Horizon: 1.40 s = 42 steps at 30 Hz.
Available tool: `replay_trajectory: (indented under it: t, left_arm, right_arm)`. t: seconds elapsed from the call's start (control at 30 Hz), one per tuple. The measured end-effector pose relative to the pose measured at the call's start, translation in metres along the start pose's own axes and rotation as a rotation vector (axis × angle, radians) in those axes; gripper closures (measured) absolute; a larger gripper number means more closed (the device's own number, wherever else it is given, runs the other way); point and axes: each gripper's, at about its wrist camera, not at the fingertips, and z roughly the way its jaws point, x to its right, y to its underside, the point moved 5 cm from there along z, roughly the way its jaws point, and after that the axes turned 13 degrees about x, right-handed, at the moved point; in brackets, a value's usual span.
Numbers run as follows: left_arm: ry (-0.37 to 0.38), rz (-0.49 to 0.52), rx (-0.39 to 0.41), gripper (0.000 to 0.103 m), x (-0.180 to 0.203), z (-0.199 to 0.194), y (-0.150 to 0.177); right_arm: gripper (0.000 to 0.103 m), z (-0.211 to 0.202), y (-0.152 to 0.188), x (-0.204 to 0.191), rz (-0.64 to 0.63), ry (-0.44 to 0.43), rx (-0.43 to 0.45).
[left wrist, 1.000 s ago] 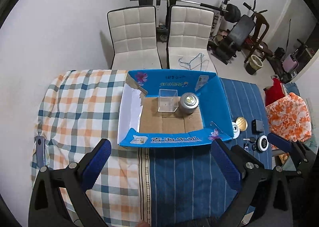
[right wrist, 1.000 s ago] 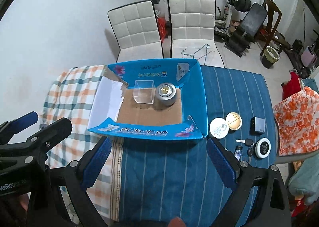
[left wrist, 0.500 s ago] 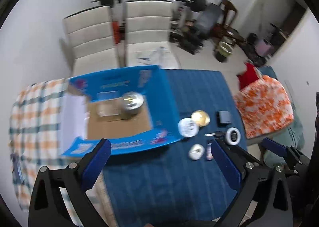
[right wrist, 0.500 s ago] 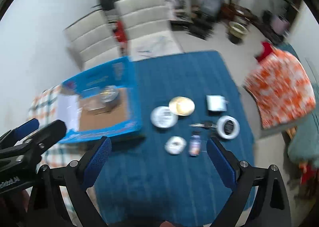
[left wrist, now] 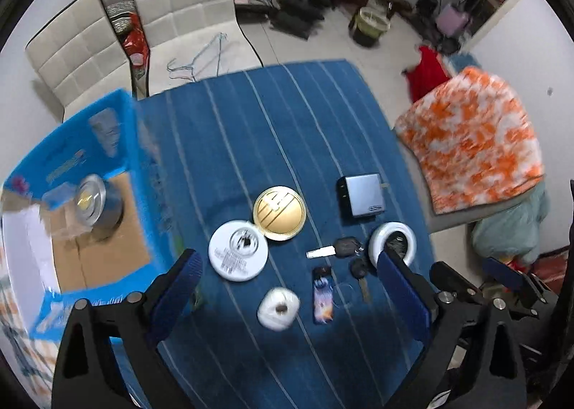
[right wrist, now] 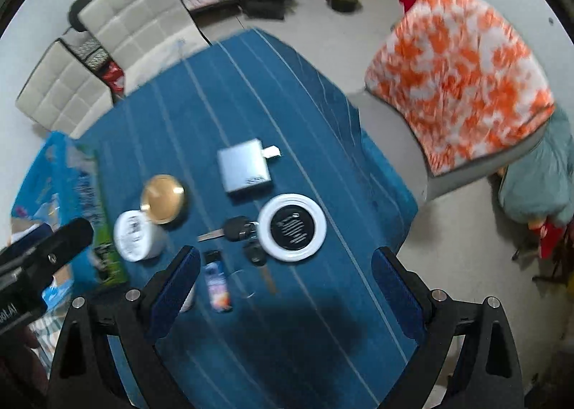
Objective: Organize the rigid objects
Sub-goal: 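Grasp the gold tin with the left tool while the right tool grasps the white black-lidded container, then carry the gold tin and white container with both tools into the blue box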
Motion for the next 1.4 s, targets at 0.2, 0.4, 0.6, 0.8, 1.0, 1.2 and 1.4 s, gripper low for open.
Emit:
replay_trajectory:
  t: [0.2,0.4,0.6,0.8,1.0,1.2,1.4]
  left_arm:
    - [-0.080,0.024,-0.135,0.004,-0.001,0.073,0.001]
    - [-0.125,0.044,-0.230,0.004,-0.007,0.122,0.009]
    - [-0.109,0.054,-0.298,0.037,-0.008,0.151,0.024]
    - [-0.107,0.092,-0.255,0.040,-0.002,0.151,0.037]
    - [-0.108,0.084,-0.230,0.041,-0.004,0.143,0.048]
    - [-0.092,0.093,-0.213,0.041,0.002,0.127,0.039]
    - [-0.058,0.076,-0.143,0.041,0.006,0.092,0.032]
  right_arm:
    - [0.005,0.077,0.016,0.003,0.048,-0.026,-0.131]
    - [0.006,0.107,0.023,0.000,0.053,-0.019,-0.176]
    - [0.016,0.127,0.024,0.003,0.058,-0.007,-0.224]
    - [0.025,0.129,0.025,0.001,0.009,0.050,-0.204]
    - [0.026,0.127,0.025,0.000,0.012,0.070,-0.208]
    - [0.026,0.109,0.023,-0.003,-0.004,0.065,-0.172]
    - [0.026,0.073,0.012,-0.012,-0.053,0.064,-0.097]
